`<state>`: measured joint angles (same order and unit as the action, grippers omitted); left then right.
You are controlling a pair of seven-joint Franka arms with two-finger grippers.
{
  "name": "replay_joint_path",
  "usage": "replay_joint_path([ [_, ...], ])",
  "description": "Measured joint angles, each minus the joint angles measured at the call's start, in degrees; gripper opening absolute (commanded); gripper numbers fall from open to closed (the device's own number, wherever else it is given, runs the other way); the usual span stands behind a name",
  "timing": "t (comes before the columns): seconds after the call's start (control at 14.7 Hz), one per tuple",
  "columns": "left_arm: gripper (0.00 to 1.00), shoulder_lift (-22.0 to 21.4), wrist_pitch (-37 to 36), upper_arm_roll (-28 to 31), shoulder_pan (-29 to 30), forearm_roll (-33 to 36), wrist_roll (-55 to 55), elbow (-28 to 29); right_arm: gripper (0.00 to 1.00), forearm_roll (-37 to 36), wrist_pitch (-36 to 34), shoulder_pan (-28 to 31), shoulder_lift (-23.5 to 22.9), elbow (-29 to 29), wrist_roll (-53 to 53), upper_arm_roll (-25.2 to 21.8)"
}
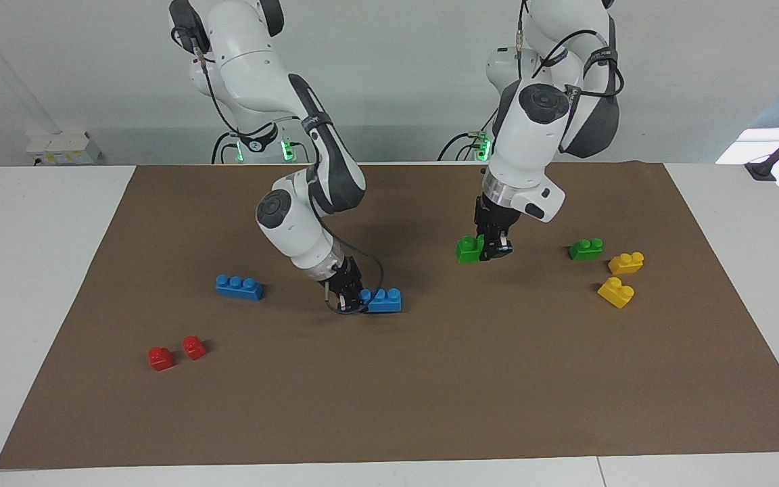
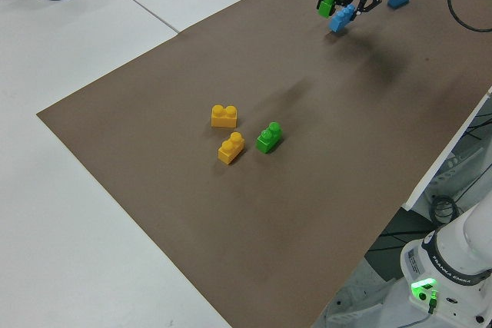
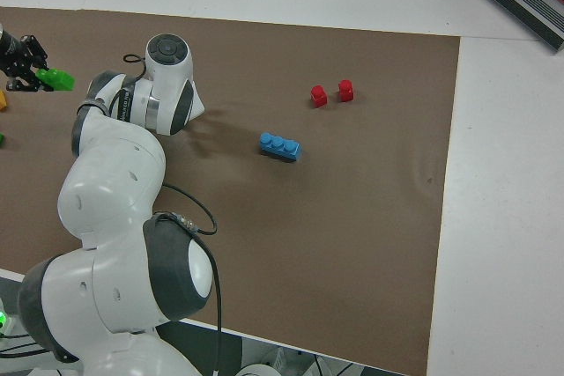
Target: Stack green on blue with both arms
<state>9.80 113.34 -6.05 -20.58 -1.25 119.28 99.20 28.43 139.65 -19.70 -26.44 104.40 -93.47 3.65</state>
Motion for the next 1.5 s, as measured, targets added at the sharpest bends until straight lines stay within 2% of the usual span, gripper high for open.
replay_joint_path([
  [0.34, 0.0, 0.4, 0.7, -0.1, -3.5, 1.2, 5.0, 0.0, 0.0, 0.0, 1.4, -1.4, 1.0, 1.2, -2.9, 0.0],
  [0.54, 0.0, 2.3, 2.5, -0.2, -6.7, 2.6, 8.8, -0.1, 0.0, 0.0, 4.4, -3.7, 1.0, 2.9, -4.1, 0.0],
  [0.75, 0.0, 4.4, 3.1, -0.1, -7.2, 2.9, 9.1, -2.1, 0.0, 0.0, 5.7, -4.4, 1.0, 4.0, -4.1, 0.0],
  [1.23, 0.0, 10.4, 6.9, -0.2, -10.1, 4.6, 9.1, -3.6, 0.0, 0.0, 5.9, -4.4, 1.1, 4.4, -4.1, 0.0],
  [1.5, 0.0, 12.0, 10.6, -0.2, -10.2, 6.2, 9.0, -3.6, 0.0, 0.0, 6.0, -4.4, 1.1, 4.4, -4.1, 0.0],
])
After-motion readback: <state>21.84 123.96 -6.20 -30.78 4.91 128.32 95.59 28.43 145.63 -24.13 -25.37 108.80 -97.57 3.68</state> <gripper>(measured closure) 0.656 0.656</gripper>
